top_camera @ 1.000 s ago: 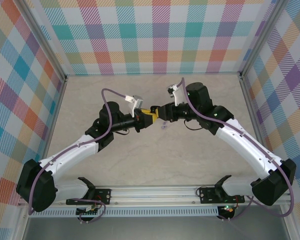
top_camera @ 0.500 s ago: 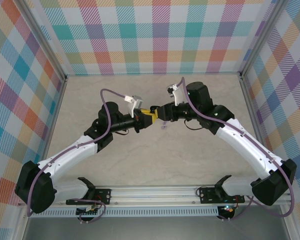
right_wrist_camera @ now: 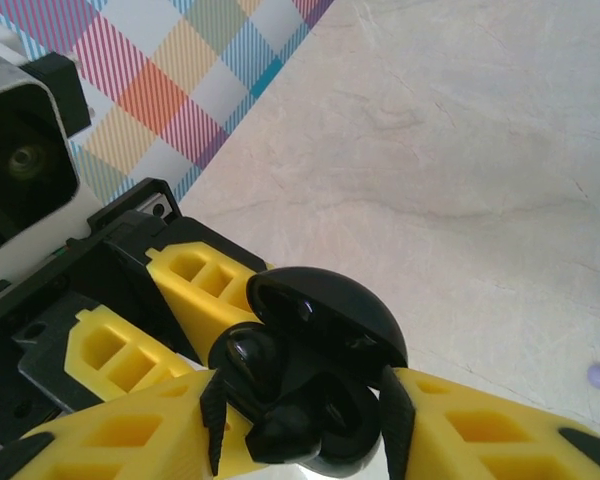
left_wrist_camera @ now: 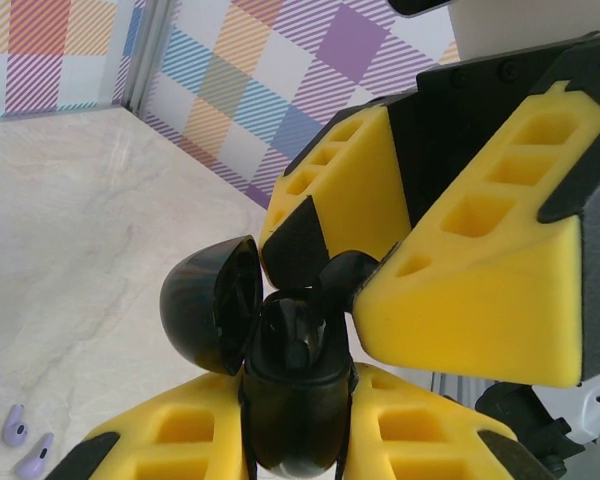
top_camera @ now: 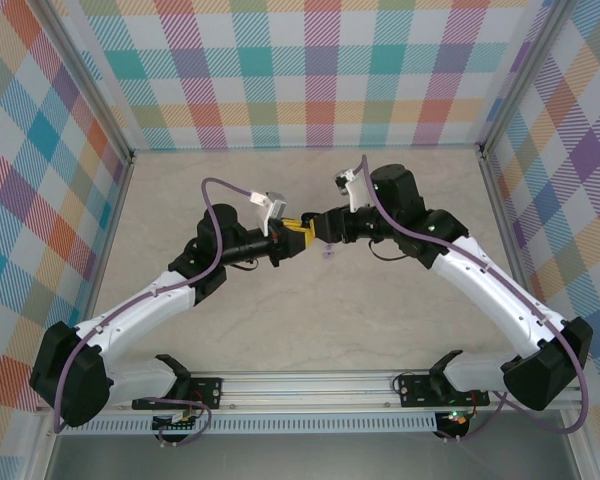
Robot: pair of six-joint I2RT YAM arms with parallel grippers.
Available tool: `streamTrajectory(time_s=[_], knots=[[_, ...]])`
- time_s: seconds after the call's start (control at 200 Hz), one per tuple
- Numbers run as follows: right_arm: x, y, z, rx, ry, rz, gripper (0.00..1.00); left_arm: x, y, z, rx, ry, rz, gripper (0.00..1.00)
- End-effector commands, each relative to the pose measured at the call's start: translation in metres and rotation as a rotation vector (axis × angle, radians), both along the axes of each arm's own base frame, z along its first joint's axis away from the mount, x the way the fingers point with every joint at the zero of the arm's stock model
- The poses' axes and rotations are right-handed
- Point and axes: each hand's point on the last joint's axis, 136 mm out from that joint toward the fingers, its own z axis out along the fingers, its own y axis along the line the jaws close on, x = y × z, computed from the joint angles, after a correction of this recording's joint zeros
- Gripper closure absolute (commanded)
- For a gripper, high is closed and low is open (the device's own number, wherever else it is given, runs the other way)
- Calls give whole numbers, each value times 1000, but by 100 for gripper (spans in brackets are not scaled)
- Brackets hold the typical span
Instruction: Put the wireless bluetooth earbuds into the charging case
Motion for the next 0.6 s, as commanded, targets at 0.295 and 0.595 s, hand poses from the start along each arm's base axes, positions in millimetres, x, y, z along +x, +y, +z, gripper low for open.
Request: streamTrajectory(time_s=[0.295,0.595], knots=[[-6,-5,20,10,-47,-2,50,-4,1,29,-45,-96,3,86],[-1,-13,13,-26,-45,-49,50,-3,4,30,-43,-98,24,86]])
